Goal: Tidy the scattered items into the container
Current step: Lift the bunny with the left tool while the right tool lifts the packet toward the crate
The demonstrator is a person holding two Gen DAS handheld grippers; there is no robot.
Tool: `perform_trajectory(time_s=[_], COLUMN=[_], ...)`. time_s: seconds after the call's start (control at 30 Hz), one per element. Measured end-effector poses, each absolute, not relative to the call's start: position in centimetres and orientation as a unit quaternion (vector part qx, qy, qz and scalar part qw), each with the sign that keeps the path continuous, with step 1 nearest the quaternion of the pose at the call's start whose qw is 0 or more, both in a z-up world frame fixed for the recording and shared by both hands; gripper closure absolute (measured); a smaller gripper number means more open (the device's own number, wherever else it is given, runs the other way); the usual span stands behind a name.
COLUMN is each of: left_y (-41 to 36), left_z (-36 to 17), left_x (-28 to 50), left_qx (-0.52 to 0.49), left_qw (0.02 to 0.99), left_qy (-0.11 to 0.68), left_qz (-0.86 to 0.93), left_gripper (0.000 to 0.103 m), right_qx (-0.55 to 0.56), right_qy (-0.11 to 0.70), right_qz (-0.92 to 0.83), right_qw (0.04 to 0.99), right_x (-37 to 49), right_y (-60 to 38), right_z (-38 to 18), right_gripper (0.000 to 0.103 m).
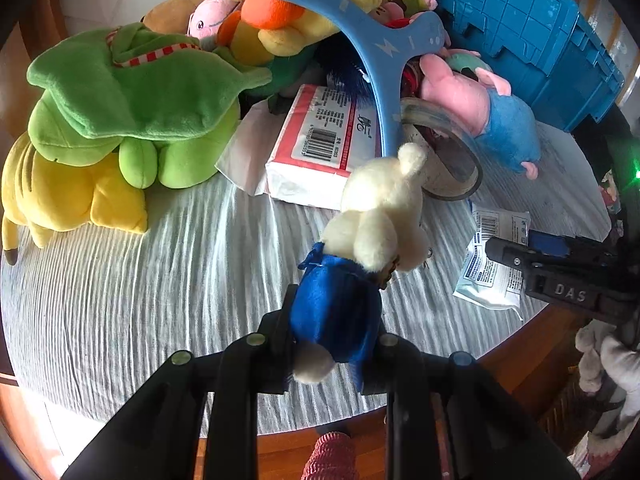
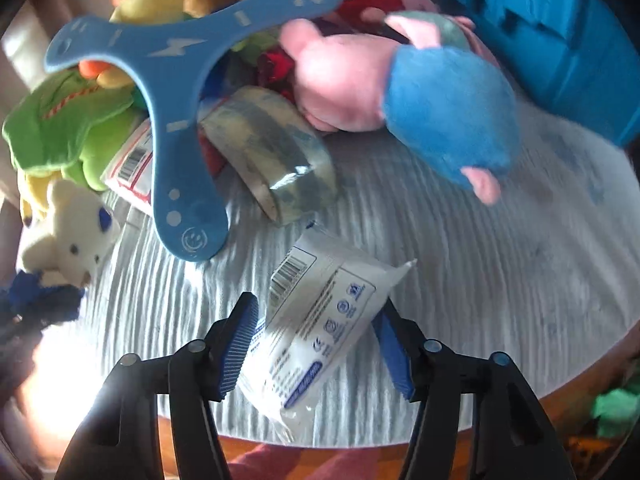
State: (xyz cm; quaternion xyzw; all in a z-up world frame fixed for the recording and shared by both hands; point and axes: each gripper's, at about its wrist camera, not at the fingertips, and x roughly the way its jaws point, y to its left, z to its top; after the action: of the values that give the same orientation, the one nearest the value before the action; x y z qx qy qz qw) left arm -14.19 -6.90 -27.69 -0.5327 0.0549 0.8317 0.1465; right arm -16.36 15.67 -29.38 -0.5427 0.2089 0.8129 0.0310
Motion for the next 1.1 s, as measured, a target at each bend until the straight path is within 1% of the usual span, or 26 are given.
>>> perform_trajectory(time_s=[0.03,0.07,0.13,0.3,0.33,0.37,0.4,0.43,0.47,0.53,0.57,0.6,0.8,0.97,1.07,1.1], left_y=[-6.8,-6.8,-6.7,-6.9,-7.0,-7.0,-7.0,-7.1,-7.1,-7.3,-6.9,-6.6,-6.1,-4.7,-3.4,-3.0], left_z=[-28.1,-28.4,-28.7,-28.8,-28.9,-28.9,-29.0,-29.1,-29.1,-28.9,-28.7,-28.5,-25.8,-23.3,-21.7,-21.1], left_x=[-14.4,-14.5,-14.6,-14.8,-14.8,-14.9,-14.8,-14.8,-14.7,-14.4,-14.5,-14.6,-13.9,-13.3,-12.6,-12.3], left_qx=[-0.536,-0.54,-0.543,-0.543,-0.543,-0.544,-0.544,-0.545,-0.545,-0.544,-0.543,-0.542,-0.526,-0.51,-0.499,-0.496], left_qw=[0.146,0.146,0.148,0.15,0.15,0.15,0.15,0.15,0.151,0.154,0.155,0.157,0.165,0.182,0.191,0.194], left_qy=[0.054,0.051,0.048,0.046,0.046,0.046,0.048,0.049,0.05,0.052,0.052,0.052,0.058,0.068,0.078,0.078], left_qz=[0.83,0.827,0.825,0.825,0.825,0.824,0.824,0.824,0.823,0.823,0.824,0.824,0.832,0.838,0.842,0.842], left_gripper=[0.083,0.083,0.083,0.083,0.083,0.083,0.083,0.083,0.083,0.083,0.083,0.083,0.083,0.083,0.083,0.083], right_qx=[-0.547,-0.551,-0.556,-0.573,-0.576,-0.579,-0.576,-0.575,-0.573,-0.569,-0.567,-0.565,-0.538,-0.515,-0.506,-0.504], right_qy=[0.222,0.233,0.252,0.267,0.268,0.264,0.236,0.214,0.191,0.148,0.138,0.13,0.138,0.142,0.145,0.146], right_qz=[0.806,0.8,0.79,0.77,0.766,0.765,0.774,0.782,0.789,0.801,0.805,0.808,0.828,0.842,0.847,0.848], right_qw=[0.033,0.037,0.048,0.087,0.094,0.102,0.114,0.113,0.113,0.111,0.107,0.103,0.076,0.075,0.076,0.077], right_x=[-16.1,-15.9,-15.7,-16.7,-17.0,-17.3,-17.5,-17.7,-17.9,-18.4,-18.3,-18.1,-16.4,-14.6,-11.2,-11.3], right_y=[16.0,16.3,16.5,16.3,16.2,16.1,15.7,15.1,14.6,13.5,13.4,13.2,14.2,15.6,15.1,15.5], right_z=[-29.5,-29.5,-29.5,-31.1,-31.5,-31.9,-31.7,-31.5,-31.4,-31.0,-30.8,-30.5,-27.5,-24.1,-21.7,-21.2], right_gripper=[0.033,0.021,0.009,0.009,0.02,0.032,0.041,0.048,0.051,0.053,0.056,0.057,0.057,0.057,0.057,0.057])
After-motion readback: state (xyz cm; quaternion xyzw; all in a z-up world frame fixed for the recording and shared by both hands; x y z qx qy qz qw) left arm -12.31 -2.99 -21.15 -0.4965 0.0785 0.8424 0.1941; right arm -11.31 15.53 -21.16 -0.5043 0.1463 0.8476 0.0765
